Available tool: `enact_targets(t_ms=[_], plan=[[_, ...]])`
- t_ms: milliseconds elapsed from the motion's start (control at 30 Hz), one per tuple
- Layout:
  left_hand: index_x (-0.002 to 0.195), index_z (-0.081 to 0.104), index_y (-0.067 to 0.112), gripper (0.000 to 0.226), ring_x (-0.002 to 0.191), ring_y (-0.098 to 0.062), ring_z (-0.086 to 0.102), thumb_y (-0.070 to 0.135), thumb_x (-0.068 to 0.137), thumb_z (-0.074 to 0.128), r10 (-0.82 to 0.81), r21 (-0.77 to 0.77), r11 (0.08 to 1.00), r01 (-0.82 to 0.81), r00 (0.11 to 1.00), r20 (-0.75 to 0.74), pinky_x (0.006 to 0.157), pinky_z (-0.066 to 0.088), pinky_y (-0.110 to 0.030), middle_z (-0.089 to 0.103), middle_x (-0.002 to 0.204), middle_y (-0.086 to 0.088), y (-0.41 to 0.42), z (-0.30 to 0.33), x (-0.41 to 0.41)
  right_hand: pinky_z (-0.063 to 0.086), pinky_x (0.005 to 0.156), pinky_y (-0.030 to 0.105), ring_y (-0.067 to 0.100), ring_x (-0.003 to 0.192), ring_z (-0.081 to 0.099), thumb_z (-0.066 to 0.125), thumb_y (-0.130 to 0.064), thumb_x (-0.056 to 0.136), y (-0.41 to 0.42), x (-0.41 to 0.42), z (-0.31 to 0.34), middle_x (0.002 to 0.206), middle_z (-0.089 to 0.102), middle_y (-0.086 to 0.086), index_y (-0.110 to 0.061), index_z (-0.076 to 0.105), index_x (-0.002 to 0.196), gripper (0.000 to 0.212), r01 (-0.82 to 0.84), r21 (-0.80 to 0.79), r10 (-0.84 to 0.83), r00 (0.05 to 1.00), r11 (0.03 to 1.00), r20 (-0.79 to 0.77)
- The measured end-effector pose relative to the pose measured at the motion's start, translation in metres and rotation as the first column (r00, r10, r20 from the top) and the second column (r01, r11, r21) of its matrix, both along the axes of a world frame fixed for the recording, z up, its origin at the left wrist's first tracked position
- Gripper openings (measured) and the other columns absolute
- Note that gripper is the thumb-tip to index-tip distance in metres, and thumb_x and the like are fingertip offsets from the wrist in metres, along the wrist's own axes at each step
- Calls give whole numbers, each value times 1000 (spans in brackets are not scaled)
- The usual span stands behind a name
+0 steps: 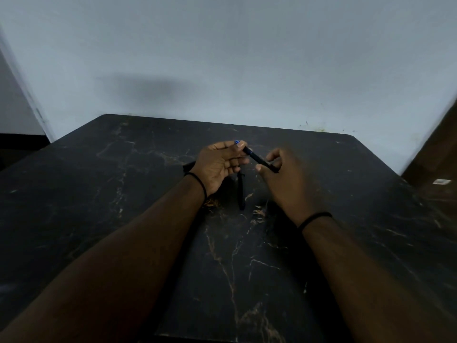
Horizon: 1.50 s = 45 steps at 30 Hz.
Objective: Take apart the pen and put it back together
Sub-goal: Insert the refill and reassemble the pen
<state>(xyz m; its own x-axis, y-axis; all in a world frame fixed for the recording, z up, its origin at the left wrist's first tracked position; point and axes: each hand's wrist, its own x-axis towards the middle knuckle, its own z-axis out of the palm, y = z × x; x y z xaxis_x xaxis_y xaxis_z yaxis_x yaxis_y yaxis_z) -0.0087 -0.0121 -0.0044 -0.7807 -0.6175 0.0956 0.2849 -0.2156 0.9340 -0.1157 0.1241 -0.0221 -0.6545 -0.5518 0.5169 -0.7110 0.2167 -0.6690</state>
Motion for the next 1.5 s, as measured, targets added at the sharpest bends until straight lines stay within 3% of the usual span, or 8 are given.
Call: enact_targets(t_ms=[200, 367, 567, 733, 900, 1200, 1333, 1500], plan=[[94, 72, 12, 9, 70, -14, 71, 15, 90, 65, -2, 5, 1000, 2, 1000, -5, 60, 49, -23, 76, 88, -6, 1, 0, -1, 47, 58, 36, 17, 62, 58, 46, -47, 95, 2, 2, 3, 63, 58, -2, -18, 54, 71, 39, 18, 100, -10, 997, 995, -82], [97, 72, 10, 10, 69, -14, 70, 13, 90, 64, 9, 15, 1000, -9, 1000, -9, 60, 48, -24, 75, 89, -7, 1, 0, -2, 46, 60, 29, 9, 70, 57, 72, -41, 80, 4, 3, 2, 76, 58, -11, -33, 52, 83, 22, 9, 14, -9, 1000, 1000, 2], [98, 72, 10, 11, 71, -15, 70, 14, 90, 65, 5, 8, 1000, -5, 1000, -2, 61, 48, -24, 74, 95, -10, -1, -1, -2, 43, 59, 31, 14, 67, 60, 45, -52, 95, 4, 5, 6, 69, 61, -6, -24, 57, 78, 35, 24, 106, -16, 997, 994, -71], [95, 72, 12, 9, 69, -15, 71, 14, 90, 65, 8, 16, 1000, -8, 1000, -10, 58, 48, -23, 75, 90, -8, -1, -1, -3, 42, 59, 28, 5, 69, 55, 73, -38, 82, 5, 5, 6, 72, 54, -14, -32, 53, 87, 21, 16, 47, -16, 1000, 999, -11], [94, 73, 12, 9, 70, -16, 71, 15, 88, 67, 9, 12, 1000, -9, 1000, -6, 58, 49, -23, 75, 91, -10, -2, -2, -3, 43, 61, 32, 20, 69, 61, 50, -43, 96, 6, 7, 10, 68, 61, -3, -25, 58, 74, 30, 35, 122, -23, 995, 992, -100], [93, 73, 13, 9, 71, -16, 71, 15, 89, 66, -4, 15, 1000, 4, 1000, -12, 57, 50, -22, 76, 87, -7, -3, -3, -3, 39, 59, 28, 12, 66, 58, 58, -40, 95, 9, 10, 12, 68, 60, -7, -27, 60, 76, 23, 28, 106, -21, 997, 994, -72], [93, 73, 12, 9, 69, -15, 70, 14, 90, 65, -4, 21, 1000, 5, 1000, -23, 58, 48, -24, 75, 89, -8, -2, -3, -3, 43, 67, 27, 9, 77, 60, 70, -49, 84, 9, 14, 15, 88, 61, -13, -31, 61, 110, 34, 4, 62, -4, 1000, 998, 4], [93, 73, 13, 9, 72, -16, 72, 17, 88, 66, -12, 13, 1000, 12, 1000, -12, 58, 51, -23, 76, 90, -8, -4, -4, -2, 48, 65, 32, 10, 72, 58, 72, -35, 84, 12, 12, 15, 73, 58, -11, -29, 57, 83, 16, 35, 95, -34, 999, 995, -15]])
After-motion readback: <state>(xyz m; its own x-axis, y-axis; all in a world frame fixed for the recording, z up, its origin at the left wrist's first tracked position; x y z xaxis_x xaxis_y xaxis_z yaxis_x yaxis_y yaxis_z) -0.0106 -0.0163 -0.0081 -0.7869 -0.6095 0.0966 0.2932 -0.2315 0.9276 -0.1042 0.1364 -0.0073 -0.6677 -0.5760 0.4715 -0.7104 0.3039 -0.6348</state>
